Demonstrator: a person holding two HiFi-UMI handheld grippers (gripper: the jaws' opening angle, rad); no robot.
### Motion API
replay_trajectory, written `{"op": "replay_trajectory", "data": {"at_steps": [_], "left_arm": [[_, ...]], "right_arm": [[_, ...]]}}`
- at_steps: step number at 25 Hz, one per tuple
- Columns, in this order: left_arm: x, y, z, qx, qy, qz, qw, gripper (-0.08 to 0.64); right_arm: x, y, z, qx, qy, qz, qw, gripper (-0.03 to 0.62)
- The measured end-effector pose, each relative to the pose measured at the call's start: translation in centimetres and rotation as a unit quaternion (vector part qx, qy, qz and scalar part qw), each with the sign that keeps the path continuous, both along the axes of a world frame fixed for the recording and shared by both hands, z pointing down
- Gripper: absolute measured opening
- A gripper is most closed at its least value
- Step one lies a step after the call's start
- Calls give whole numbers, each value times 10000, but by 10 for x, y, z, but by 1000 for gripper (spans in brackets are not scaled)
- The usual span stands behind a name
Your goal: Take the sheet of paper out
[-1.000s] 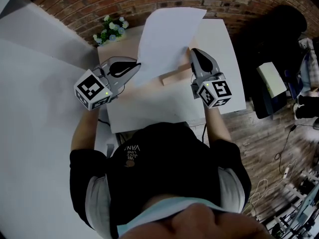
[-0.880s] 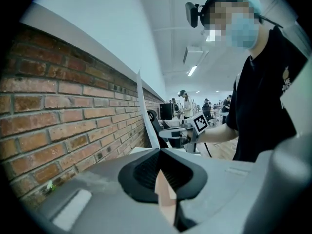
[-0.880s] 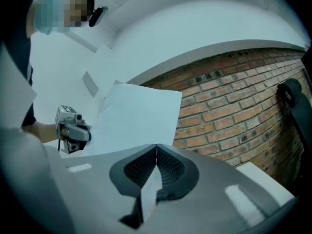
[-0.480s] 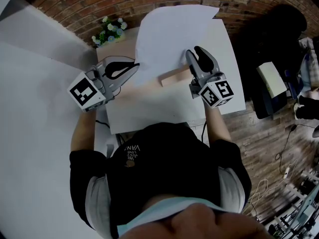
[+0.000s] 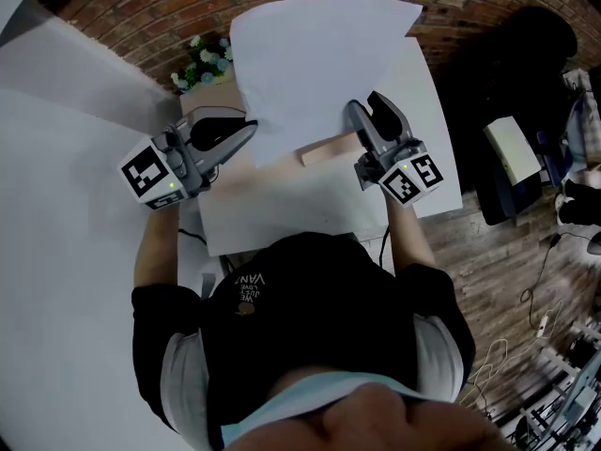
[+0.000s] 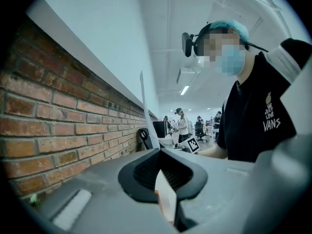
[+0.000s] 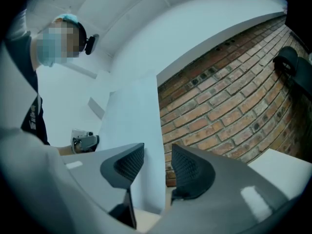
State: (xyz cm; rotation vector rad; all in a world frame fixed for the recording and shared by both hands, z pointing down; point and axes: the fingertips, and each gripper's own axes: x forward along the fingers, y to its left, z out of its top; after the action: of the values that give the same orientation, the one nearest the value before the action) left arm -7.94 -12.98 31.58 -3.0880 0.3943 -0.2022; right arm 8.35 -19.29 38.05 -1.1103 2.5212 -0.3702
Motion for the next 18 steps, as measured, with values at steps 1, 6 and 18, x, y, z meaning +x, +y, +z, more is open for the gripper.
{"op": "replay_trajectory", "data": {"at_steps": [1,6,18], "left_arm": [[1,0,0,-11,19,10,10000,2],[3,-6,3,-149,179,-4,9997,2],[-5,-28,18,-722,701,-429,9940,2]], "right_arm": [[0,0,-1,5,-39,-40,10000,166],[1,2,-6,33,-117,-151,9998,125],[15,12,-14,92,131,20,9999,17]]}}
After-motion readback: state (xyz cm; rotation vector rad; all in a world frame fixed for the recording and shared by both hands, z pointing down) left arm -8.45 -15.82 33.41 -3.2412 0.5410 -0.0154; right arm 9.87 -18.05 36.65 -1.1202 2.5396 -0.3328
